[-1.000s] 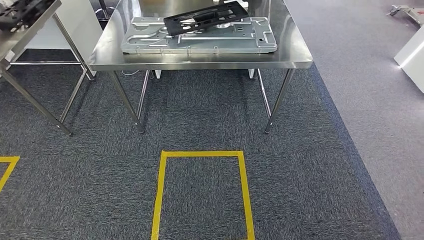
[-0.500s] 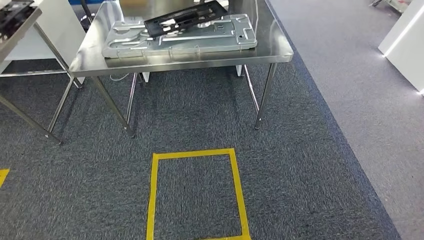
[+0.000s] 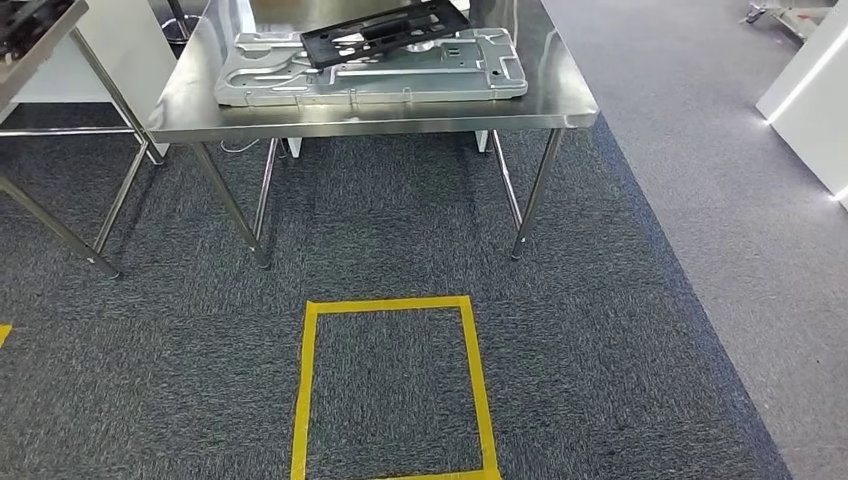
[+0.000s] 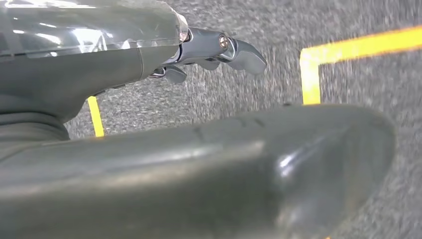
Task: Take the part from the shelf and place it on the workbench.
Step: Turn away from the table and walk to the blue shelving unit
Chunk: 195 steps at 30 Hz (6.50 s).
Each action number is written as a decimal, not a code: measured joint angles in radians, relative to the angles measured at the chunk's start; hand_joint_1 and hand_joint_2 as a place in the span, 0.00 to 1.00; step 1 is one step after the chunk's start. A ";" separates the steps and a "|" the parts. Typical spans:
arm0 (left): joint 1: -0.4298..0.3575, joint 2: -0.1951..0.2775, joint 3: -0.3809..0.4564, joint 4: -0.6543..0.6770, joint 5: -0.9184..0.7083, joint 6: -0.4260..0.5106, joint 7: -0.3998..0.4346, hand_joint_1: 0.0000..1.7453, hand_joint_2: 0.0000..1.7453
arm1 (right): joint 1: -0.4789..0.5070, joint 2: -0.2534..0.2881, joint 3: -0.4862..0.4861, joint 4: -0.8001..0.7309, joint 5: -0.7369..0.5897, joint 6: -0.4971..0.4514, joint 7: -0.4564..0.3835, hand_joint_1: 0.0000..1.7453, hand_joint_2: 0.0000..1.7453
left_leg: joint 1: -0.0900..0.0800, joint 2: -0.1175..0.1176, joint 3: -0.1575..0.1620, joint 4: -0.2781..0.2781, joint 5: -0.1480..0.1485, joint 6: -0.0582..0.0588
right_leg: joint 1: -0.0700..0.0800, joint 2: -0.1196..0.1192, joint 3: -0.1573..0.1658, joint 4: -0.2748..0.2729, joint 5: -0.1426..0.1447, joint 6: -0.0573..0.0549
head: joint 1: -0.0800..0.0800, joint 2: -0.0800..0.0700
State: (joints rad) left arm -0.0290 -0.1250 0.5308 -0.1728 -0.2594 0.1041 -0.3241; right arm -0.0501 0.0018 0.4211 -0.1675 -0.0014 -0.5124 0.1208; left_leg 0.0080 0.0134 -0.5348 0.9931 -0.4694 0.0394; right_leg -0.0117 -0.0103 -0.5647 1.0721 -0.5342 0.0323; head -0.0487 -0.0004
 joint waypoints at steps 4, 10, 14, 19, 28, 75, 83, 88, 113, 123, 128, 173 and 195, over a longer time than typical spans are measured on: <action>0.001 0.000 0.000 0.000 -0.001 -0.002 0.000 0.00 0.00 | 0.000 -0.001 0.002 0.000 0.000 0.008 0.000 0.00 0.00 | -0.002 -0.014 -0.008 0.002 0.004 0.004 | -0.003 0.005 -0.100 0.211 -0.087 0.009 | 0.000 0.000; 0.001 -0.002 0.000 0.000 -0.001 -0.005 0.002 0.00 0.00 | 0.001 -0.004 0.006 0.001 0.000 0.019 0.000 0.00 0.00 | -0.006 -0.041 -0.012 0.011 0.003 -0.015 | 0.000 0.038 0.026 -0.067 0.052 -0.010 | 0.000 0.000; 0.002 -0.002 0.000 0.000 -0.001 -0.005 0.003 0.00 0.00 | -0.001 -0.003 0.007 0.002 0.000 0.023 0.003 0.00 0.00 | -0.005 -0.042 -0.025 0.032 -0.013 -0.037 | -0.002 0.021 0.026 -0.078 0.058 -0.036 | 0.000 0.000; 0.005 -0.002 0.000 0.000 -0.001 -0.005 0.007 0.00 0.00 | 0.002 -0.002 0.008 0.003 0.003 0.026 0.016 0.00 0.00 | 0.001 -0.023 -0.140 0.298 -0.144 -0.052 | 0.000 -0.008 0.021 -0.079 0.061 -0.049 | 0.000 0.000; 0.004 -0.002 -0.002 0.000 -0.012 -0.012 0.008 0.00 0.00 | 0.000 0.000 0.009 0.004 0.000 0.033 0.022 0.00 0.00 | -0.008 0.009 0.003 0.005 -0.014 -0.018 | 0.008 -0.045 0.028 -0.070 0.053 -0.018 | 0.000 0.000; 0.027 0.011 -0.066 0.000 -0.126 0.046 0.048 0.00 0.00 | 0.005 -0.008 0.102 0.010 0.099 0.104 0.031 0.00 0.00 | -0.005 -0.076 -0.020 0.025 -0.015 -0.042 | -0.003 0.029 0.026 -0.080 0.057 -0.038 | 0.000 0.000; 0.037 0.024 -0.065 0.000 -0.100 0.075 0.049 0.00 0.00 | 0.006 -0.008 0.125 0.010 0.111 0.099 0.005 0.00 0.00 | 0.003 -0.009 -0.080 0.177 -0.068 -0.054 | 0.001 -0.034 0.027 -0.076 0.052 -0.050 | -0.001 0.000; 0.037 0.031 -0.064 0.000 -0.097 0.070 0.038 0.00 0.00 | 0.001 -0.007 0.130 0.010 0.108 0.096 -0.009 0.00 0.00 | -0.008 0.009 -0.002 0.008 -0.017 -0.028 | 0.007 -0.057 0.034 -0.073 0.046 -0.027 | 0.000 0.000; 0.046 0.091 -0.067 0.000 -0.134 0.066 -0.046 0.00 0.00 | 0.012 0.049 0.114 0.011 0.037 0.187 0.093 0.00 0.00 | 0.003 -0.031 -0.106 0.215 -0.117 -0.060 | -0.001 0.004 0.032 -0.086 0.054 -0.059 | -0.001 0.000; 0.054 0.139 -0.081 0.000 -0.153 0.089 -0.020 0.00 0.00 | 0.003 0.095 0.097 0.010 0.018 0.185 0.072 0.00 0.00 | -0.006 0.009 0.003 0.002 -0.013 -0.031 | 0.011 -0.053 0.042 -0.075 0.041 -0.033 | -0.001 0.000; 0.060 0.142 -0.087 0.001 -0.154 0.100 0.016 0.00 0.00 | 0.005 0.096 0.092 0.009 0.023 0.168 0.023 0.00 0.00 | 0.002 -0.013 0.001 -0.009 0.003 -0.009 | 0.005 0.000 -0.039 0.107 -0.073 -0.010 | 0.000 0.000; 0.017 0.044 -0.090 0.001 -0.148 0.076 0.034 0.00 0.00 | 0.002 -0.023 0.053 0.015 0.026 0.046 0.009 0.00 0.00 | -0.005 -0.051 -0.028 0.065 -0.048 -0.047 | 0.002 0.014 0.035 -0.084 0.053 -0.056 | -0.001 0.000; 0.014 0.028 -0.039 0.001 -0.117 0.123 0.074 0.00 0.00 | 0.006 -0.034 0.089 0.016 0.055 0.068 0.056 0.00 0.00 | -0.008 -0.047 0.003 -0.007 0.004 -0.005 | 0.004 0.011 -0.054 0.111 -0.016 -0.011 | 0.000 0.000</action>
State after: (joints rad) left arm -0.0151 -0.0975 0.4914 -0.1720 -0.3762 0.2276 -0.2504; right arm -0.0438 -0.0318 0.5098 -0.1518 0.0535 -0.4439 0.1764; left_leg -0.0005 -0.0340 -0.5318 0.9859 -0.4655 0.0341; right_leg -0.0081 0.0004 -0.6186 1.1826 -0.5506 0.0217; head -0.0490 -0.0004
